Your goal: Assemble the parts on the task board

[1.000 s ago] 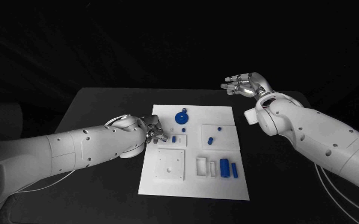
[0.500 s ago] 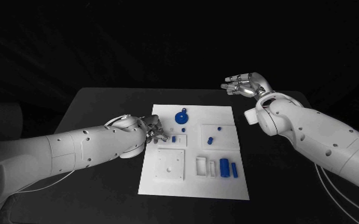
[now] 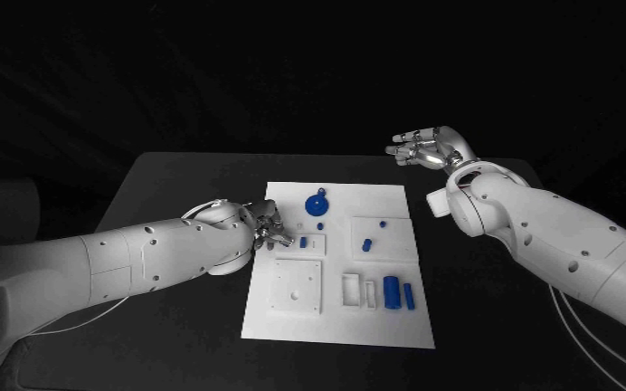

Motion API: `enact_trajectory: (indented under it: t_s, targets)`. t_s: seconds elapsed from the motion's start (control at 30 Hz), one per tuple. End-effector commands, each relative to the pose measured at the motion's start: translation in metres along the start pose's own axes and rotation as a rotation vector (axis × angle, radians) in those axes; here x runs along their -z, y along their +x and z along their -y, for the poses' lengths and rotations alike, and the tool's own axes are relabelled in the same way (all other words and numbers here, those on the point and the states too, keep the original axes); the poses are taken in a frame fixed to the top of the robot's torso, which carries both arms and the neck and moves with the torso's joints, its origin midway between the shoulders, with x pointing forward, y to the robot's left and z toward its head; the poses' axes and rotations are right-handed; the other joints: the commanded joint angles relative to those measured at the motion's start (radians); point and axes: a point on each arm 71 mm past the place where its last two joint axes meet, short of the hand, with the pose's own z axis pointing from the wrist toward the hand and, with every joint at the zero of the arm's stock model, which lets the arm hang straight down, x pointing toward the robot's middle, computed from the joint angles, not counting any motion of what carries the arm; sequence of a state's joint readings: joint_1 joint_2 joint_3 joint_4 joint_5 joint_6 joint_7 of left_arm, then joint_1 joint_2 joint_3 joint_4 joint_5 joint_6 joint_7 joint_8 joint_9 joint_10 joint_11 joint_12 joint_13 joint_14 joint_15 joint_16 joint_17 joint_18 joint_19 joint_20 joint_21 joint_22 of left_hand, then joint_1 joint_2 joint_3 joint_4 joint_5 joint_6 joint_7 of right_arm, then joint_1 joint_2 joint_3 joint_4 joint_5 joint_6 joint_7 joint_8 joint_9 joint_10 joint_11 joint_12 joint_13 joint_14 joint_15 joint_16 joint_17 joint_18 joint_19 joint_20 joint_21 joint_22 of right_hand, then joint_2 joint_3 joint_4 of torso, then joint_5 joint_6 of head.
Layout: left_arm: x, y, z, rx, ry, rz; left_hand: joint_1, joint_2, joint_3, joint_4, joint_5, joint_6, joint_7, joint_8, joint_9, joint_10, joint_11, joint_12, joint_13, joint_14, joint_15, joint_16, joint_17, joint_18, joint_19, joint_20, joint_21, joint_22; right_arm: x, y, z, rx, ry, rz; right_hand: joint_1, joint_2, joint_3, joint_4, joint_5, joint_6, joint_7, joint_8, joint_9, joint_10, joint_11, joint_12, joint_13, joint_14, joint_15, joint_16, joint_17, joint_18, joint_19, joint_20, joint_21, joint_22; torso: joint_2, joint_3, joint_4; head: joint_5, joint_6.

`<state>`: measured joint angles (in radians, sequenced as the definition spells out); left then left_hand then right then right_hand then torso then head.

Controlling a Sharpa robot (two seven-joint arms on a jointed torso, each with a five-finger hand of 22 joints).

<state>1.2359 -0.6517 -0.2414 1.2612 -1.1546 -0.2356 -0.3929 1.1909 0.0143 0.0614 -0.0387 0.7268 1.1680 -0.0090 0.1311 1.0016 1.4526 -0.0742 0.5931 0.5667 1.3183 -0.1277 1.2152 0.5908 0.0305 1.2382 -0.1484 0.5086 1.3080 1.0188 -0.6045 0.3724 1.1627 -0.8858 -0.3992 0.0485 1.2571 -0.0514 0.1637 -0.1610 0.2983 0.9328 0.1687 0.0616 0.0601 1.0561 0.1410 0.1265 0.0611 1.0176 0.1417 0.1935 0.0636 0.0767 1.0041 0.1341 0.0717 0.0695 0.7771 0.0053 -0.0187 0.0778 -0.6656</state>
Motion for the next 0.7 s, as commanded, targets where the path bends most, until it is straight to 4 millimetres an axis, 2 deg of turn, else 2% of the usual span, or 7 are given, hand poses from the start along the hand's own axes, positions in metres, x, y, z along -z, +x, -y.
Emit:
enact_trajectory:
  t_s: [0.03,0.7]
  targets:
    - [-0.0002,0.0019,0.0004,-0.019,-0.001,-0.021,0.039,0.025,0.040,-0.035,0.007,0.004,-0.004,0.004,0.002,0.000,-0.005,-0.002,0.002,0.000,-0.002,-0.003,0.001,-0.011,0.003,0.001,-0.005,0.016,0.0002,0.0014,-0.0006,0.000,-0.008,-0.015,-0.008,-0.002,0.001,0.006,0.006,0.003,-0.001,-0.002,0.000,0.002,0.003,-0.003,-0.001,0.005,0.004,-0.006,-0.001,0.005,0.000,0.000,-0.001,-0.001,0.000,0.0000,-0.0001,0.000,-0.001]
    - [-0.0016,0.0044,-0.0026,-0.026,-0.030,-0.037,0.037,0.025,0.040,-0.034,0.006,0.003,-0.004,0.005,0.003,-0.001,-0.005,-0.002,0.002,0.000,-0.002,-0.004,0.000,-0.011,0.003,0.002,-0.005,0.016,0.0000,0.0017,-0.0006,0.000,-0.008,-0.016,-0.008,-0.002,0.001,0.006,0.006,0.003,-0.001,-0.002,0.000,0.002,0.003,-0.003,-0.001,0.005,0.004,-0.006,-0.001,0.005,0.000,0.000,-0.001,-0.001,0.000,0.0005,-0.0006,-0.002,-0.003]
